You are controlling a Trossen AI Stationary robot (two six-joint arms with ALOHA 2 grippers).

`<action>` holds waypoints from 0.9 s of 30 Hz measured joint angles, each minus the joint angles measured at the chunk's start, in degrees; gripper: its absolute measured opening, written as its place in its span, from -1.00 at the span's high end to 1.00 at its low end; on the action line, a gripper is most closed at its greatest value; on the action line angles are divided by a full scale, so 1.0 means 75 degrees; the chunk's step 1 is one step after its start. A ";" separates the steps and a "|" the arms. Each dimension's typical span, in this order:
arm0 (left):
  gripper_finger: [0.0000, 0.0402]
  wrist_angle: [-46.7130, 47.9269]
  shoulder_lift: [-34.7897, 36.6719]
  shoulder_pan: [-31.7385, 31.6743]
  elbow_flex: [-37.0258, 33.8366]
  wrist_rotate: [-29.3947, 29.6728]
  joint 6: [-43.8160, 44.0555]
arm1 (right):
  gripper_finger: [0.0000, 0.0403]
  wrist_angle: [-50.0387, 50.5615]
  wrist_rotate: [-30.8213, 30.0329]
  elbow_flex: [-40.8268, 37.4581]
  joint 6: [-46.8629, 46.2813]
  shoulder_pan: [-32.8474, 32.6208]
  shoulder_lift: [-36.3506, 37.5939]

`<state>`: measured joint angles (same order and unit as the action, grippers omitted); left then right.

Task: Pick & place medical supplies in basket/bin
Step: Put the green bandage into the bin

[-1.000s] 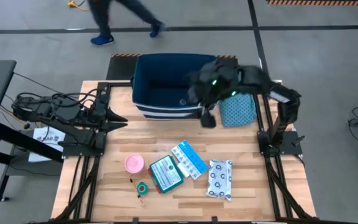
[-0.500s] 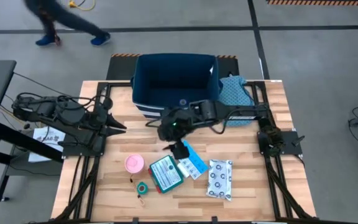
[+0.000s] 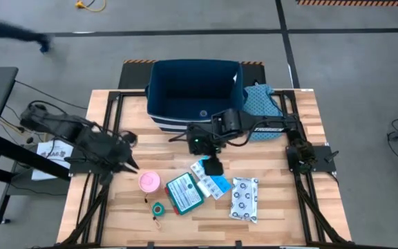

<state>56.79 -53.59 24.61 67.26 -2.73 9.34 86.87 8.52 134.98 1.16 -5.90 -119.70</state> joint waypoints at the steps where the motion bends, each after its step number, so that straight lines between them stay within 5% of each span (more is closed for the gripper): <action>1: 0.72 -0.0055 -0.0183 0.0113 0.0000 -0.0005 0.0001 | -0.29 0.0355 -0.0003 0.0000 -0.0081 0.0011 0.0003; 12: 0.69 -0.0406 -0.1885 0.0936 -0.0003 -0.0009 0.0628 | -0.29 0.0417 -0.0003 -0.0122 0.0056 -0.0114 0.0067; 22: 0.39 -0.0283 -0.3179 0.1872 -0.0003 0.0078 0.1074 | -0.29 0.0419 0.0023 -0.0122 0.0448 -0.0098 0.0070; 27: 0.30 -0.0069 -0.3490 0.2257 -0.0006 0.0716 0.0727 | -0.29 0.0417 0.0020 -0.0128 0.0530 -0.0095 0.0174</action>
<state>56.27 -79.77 41.54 67.22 2.64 14.79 90.00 8.67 134.02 5.14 -6.61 -118.39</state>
